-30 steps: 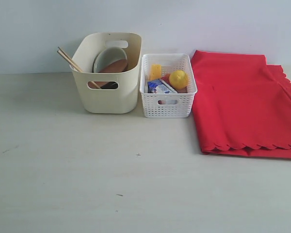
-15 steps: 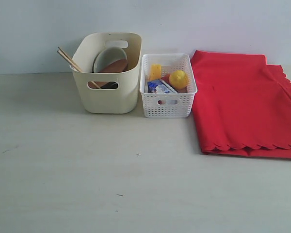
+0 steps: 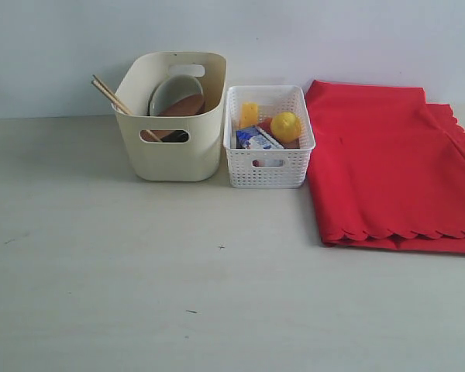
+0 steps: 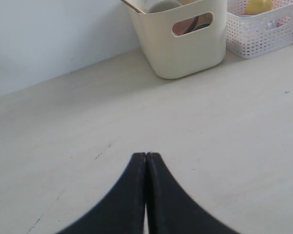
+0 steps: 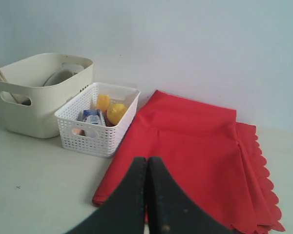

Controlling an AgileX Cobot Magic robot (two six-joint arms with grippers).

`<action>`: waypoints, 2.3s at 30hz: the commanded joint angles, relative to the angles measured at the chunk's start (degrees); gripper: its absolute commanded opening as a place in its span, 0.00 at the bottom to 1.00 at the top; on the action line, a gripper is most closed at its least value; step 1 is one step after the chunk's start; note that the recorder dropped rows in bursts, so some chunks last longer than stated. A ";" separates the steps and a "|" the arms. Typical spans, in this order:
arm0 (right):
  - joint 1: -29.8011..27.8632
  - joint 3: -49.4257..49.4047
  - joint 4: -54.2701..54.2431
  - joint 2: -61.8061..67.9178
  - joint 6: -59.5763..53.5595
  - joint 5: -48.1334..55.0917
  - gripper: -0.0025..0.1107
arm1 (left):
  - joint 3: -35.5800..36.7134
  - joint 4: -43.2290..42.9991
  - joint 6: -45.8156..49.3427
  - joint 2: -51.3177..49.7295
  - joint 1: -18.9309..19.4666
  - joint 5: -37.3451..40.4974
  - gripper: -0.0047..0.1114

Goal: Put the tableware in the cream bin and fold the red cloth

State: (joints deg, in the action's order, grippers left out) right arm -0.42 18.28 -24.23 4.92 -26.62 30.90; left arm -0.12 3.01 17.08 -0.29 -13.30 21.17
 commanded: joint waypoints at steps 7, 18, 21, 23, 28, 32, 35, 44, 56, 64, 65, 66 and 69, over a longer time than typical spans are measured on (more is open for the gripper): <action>-0.20 -5.35 0.52 3.10 -6.11 -5.56 0.02 | 0.12 0.17 -0.20 0.29 1.56 -0.76 0.04; -0.20 -5.35 -4.05 1.57 -6.01 -3.66 0.02 | 0.12 0.17 -0.20 0.29 3.03 -0.76 0.04; -0.20 -5.35 -4.12 1.57 -6.23 -3.66 0.02 | 0.12 0.17 -0.20 0.29 3.03 -0.76 0.04; -0.20 -5.35 -4.12 1.57 -6.23 -3.49 0.02 | 0.12 0.17 -0.20 0.29 3.03 -0.76 0.04; -0.20 -5.35 -4.12 1.57 -6.23 -2.26 0.02 | 0.12 0.17 -0.20 0.29 3.03 -0.76 0.04; -0.20 -5.35 -4.33 1.57 -6.12 -1.45 0.02 | 0.12 0.17 -0.20 0.29 3.03 -0.76 0.04; -0.20 -5.35 -4.33 1.57 -6.12 -0.82 0.02 | 0.12 0.17 -0.20 0.29 3.03 -0.76 0.04; -0.20 -5.35 -4.33 1.57 -6.25 -0.81 0.02 | 0.12 0.17 -0.20 0.29 3.03 -0.76 0.04; -0.20 -5.35 -4.33 1.57 -6.25 -0.81 0.02 | 0.12 0.04 0.46 0.29 2.96 -0.76 0.04; -0.20 -5.35 -4.33 1.57 -6.25 -0.81 0.02 | 0.12 0.73 -11.40 0.29 2.96 -0.74 0.04; -0.20 -5.35 -4.33 1.57 -6.25 -0.81 0.02 | 0.12 0.73 -12.71 0.29 2.96 -0.74 0.04; -0.20 -5.35 -4.33 1.57 -6.25 -0.81 0.02 | 0.12 0.73 -13.60 0.29 2.96 -0.74 0.04; -0.20 -5.35 -4.33 1.57 -6.25 -0.81 0.02 | 0.12 0.60 -16.57 0.29 2.96 -0.74 0.04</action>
State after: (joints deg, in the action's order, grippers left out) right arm -0.42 13.27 -28.24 6.70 -32.32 30.10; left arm -0.12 3.13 3.68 -0.29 -10.40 21.06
